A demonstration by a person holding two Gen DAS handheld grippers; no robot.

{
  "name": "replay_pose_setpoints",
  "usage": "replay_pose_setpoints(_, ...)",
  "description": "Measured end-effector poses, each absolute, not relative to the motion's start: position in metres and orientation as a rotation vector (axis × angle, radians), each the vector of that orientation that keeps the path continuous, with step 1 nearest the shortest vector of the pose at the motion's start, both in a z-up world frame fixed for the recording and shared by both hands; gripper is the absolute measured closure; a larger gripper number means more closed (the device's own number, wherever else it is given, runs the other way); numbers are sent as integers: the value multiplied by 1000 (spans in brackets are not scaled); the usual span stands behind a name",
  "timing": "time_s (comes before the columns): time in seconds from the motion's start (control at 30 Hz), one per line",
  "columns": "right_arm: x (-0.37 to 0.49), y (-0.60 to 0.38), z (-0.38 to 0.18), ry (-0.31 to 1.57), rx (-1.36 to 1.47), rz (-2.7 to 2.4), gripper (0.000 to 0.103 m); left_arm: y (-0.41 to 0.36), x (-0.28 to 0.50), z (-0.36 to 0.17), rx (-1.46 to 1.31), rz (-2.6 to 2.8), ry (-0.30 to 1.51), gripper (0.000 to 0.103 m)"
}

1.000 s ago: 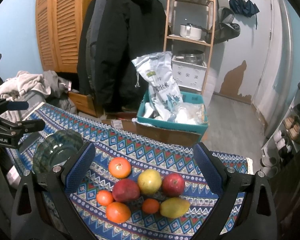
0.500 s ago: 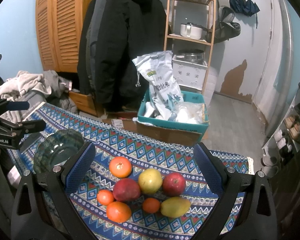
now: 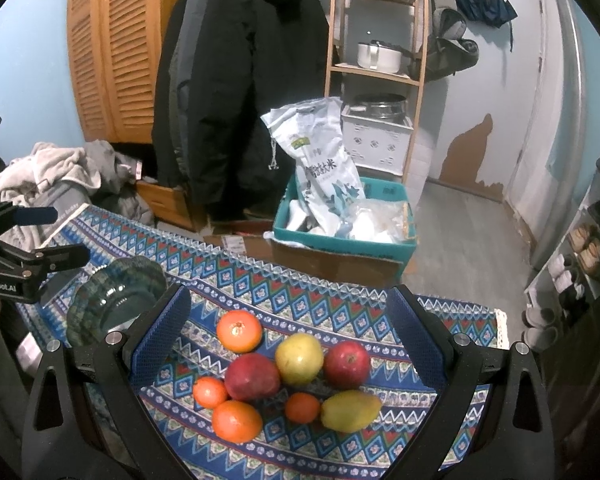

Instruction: Organize fruits

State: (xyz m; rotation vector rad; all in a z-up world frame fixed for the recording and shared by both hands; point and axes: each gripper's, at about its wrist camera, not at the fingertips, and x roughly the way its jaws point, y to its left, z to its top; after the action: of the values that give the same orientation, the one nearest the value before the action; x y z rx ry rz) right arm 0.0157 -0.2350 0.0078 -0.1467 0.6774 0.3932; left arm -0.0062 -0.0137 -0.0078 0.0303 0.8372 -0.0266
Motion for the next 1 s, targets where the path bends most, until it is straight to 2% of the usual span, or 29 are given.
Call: replay_pose_setpoints(1.0,15,-241,7,687,-135,393,6,-20,-3,-8,37,-39,849,1)
